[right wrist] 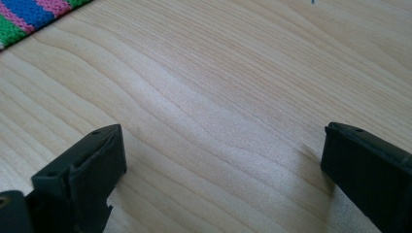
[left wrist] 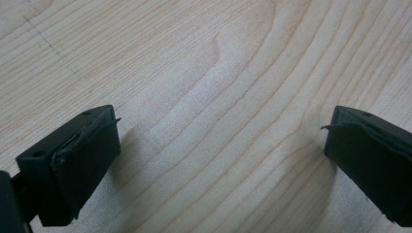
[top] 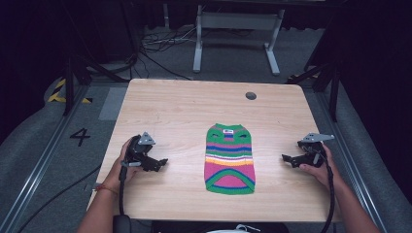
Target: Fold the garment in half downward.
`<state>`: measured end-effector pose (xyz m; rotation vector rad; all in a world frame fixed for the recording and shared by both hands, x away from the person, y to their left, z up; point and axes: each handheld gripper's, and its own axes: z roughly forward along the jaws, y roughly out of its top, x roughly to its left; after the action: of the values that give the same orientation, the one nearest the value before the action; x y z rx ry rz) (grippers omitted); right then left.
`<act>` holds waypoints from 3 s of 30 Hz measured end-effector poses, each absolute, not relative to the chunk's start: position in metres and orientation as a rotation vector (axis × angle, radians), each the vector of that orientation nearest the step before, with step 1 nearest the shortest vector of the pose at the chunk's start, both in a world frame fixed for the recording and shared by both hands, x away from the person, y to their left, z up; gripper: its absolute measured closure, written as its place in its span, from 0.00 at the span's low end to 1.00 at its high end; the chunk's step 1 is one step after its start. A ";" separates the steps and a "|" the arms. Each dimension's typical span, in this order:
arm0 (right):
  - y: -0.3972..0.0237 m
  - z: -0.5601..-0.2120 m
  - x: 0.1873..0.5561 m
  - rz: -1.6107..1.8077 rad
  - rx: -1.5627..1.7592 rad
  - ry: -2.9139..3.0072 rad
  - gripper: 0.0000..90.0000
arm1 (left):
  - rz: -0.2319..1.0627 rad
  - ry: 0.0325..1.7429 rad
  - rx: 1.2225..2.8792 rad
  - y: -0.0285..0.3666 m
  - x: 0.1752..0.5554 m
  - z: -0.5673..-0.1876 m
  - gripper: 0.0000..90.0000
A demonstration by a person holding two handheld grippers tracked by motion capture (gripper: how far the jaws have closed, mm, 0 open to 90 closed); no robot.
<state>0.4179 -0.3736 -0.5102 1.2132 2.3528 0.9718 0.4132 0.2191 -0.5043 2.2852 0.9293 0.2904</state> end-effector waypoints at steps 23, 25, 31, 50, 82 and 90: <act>-0.373 -0.503 0.418 0.966 1.194 2.401 0.22 | 0.278 0.864 2.300 0.221 0.410 -0.500 0.14; -0.372 -0.501 0.417 0.964 1.180 2.412 0.23 | 0.304 0.864 2.311 0.217 0.410 -0.498 0.19; -0.366 -0.486 0.416 1.023 1.136 2.422 0.32 | 0.337 0.821 2.330 0.208 0.413 -0.486 0.27; -0.313 -0.452 0.448 1.023 1.006 2.462 0.36 | 0.334 0.754 2.298 0.172 0.455 -0.450 0.34; -0.232 -0.484 0.532 0.965 1.007 2.563 0.49 | 0.201 0.727 2.318 0.047 0.539 -0.491 0.38; -0.227 -0.490 0.543 1.015 1.070 2.519 0.54 | 0.216 0.778 2.291 0.032 0.550 -0.496 0.37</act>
<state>0.5427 -0.2270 -0.4902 1.0704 2.5194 1.0149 0.5502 0.0315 -0.4955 2.2914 0.7779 0.2164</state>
